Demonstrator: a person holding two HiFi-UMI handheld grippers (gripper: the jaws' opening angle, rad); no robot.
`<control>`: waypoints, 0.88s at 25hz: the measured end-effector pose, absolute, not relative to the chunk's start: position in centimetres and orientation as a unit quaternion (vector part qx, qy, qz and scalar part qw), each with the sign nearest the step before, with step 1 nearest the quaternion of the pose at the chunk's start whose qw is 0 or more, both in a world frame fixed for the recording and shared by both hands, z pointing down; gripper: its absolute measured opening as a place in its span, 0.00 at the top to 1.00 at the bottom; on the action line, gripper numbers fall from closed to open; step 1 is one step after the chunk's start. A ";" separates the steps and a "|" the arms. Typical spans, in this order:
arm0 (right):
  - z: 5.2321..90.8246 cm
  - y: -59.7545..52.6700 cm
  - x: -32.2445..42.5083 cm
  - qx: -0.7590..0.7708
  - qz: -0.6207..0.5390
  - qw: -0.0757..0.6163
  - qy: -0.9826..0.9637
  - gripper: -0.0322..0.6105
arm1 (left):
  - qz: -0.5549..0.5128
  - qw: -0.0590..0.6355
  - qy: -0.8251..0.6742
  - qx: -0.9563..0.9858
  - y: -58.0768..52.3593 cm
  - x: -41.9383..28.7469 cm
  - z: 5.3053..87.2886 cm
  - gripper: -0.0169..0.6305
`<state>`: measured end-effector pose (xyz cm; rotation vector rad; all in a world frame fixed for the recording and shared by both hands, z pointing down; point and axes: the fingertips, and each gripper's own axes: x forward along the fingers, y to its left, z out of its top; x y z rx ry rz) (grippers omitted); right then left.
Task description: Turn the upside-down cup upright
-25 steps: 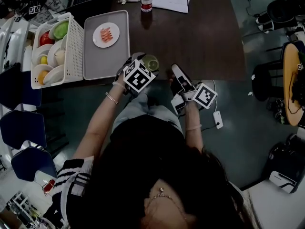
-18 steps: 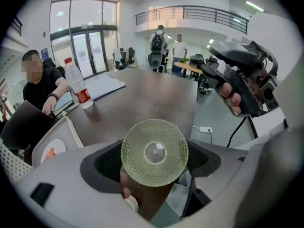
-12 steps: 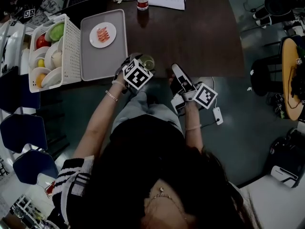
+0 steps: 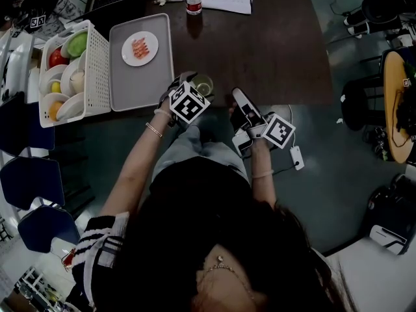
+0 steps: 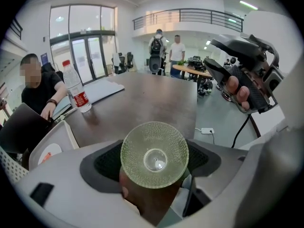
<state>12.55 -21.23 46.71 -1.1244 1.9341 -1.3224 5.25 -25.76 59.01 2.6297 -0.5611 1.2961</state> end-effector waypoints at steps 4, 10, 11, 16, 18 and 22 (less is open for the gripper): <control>46.7 -21.1 12.5 -0.417 -0.492 0.272 0.714 0.80 | 0.427 0.077 -0.184 0.882 -25.7 5.4 59.0 0.36; 46.6 -21.0 12.9 -0.414 -0.491 0.283 0.712 0.80 | 0.417 0.090 -0.174 0.887 -25.5 5.7 58.9 0.36; 46.5 -20.9 13.0 -0.412 -0.491 0.286 0.712 0.80 | 0.414 0.093 -0.173 0.889 -25.5 5.8 58.8 0.36; 46.1 -20.8 12.9 -0.407 -0.490 0.289 0.715 0.81 | 0.399 0.097 -0.179 0.894 -25.7 6.1 58.1 0.36; 46.1 -20.8 12.7 -0.404 -0.491 0.288 0.716 0.81 | 0.398 0.095 -0.181 0.894 -25.7 6.0 57.9 0.36; 46.3 -20.9 12.5 -0.402 -0.491 0.285 0.718 0.81 | 0.390 0.097 -0.184 0.897 -25.6 5.7 57.3 0.36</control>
